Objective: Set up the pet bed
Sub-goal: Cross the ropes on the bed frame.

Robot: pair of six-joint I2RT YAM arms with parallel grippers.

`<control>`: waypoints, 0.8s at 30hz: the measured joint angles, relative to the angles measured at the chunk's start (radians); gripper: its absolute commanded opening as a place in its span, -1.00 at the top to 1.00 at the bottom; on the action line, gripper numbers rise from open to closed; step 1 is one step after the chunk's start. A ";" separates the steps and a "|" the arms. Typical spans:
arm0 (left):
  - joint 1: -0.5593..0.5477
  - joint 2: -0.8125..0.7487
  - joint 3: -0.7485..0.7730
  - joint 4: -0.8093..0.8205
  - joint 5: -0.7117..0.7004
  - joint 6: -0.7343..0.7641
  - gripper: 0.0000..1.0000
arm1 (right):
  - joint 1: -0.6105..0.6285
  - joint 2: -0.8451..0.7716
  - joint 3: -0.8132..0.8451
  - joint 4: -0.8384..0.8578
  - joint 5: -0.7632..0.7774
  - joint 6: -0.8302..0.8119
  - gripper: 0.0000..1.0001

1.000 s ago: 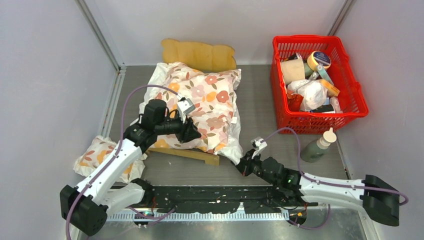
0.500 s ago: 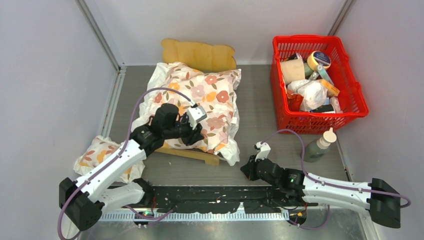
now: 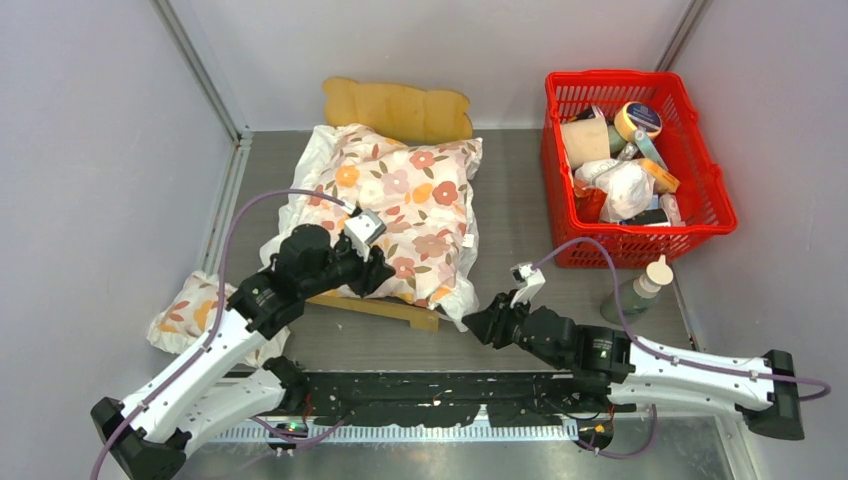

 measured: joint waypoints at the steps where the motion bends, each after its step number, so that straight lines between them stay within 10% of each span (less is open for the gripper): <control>1: 0.000 -0.009 -0.013 0.001 0.005 -0.012 0.26 | 0.022 0.033 0.018 0.014 0.006 -0.002 0.35; 10: 0.000 -0.029 -0.180 0.020 0.091 -0.142 0.36 | 0.079 0.346 0.188 0.174 0.050 -0.024 0.24; 17: 0.000 0.005 -0.224 0.068 0.113 -0.196 0.29 | 0.079 0.456 0.239 0.173 0.111 -0.050 0.72; 24: 0.000 0.074 -0.230 0.117 0.089 -0.209 0.29 | 0.077 0.438 0.199 0.191 0.134 -0.104 0.71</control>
